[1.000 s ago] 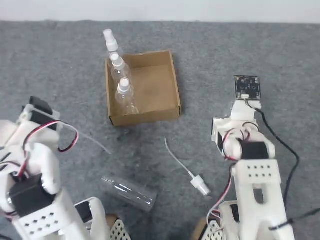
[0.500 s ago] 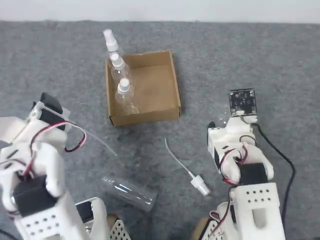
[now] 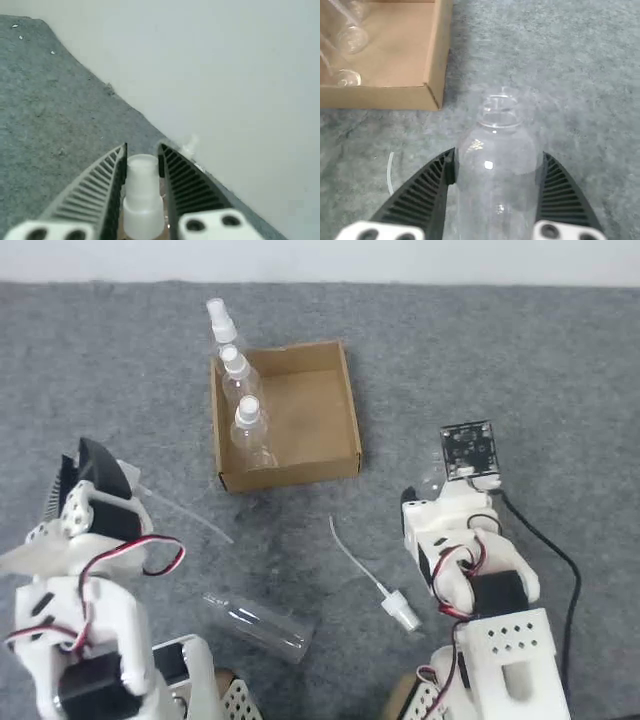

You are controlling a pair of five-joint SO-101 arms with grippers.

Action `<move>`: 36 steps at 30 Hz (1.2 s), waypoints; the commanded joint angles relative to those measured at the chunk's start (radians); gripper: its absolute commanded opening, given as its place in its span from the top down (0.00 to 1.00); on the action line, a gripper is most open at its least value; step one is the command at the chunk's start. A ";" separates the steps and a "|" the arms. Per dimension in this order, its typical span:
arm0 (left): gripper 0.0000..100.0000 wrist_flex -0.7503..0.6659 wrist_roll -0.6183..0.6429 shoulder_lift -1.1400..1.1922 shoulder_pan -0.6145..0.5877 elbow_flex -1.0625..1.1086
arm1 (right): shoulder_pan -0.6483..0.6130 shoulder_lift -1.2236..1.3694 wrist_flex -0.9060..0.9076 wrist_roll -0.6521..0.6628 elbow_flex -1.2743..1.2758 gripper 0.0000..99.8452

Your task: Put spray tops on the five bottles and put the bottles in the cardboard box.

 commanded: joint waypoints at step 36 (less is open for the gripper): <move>0.99 -0.043 0.094 -0.017 0.107 0.018 | -0.163 -0.464 -0.010 0.023 0.232 0.83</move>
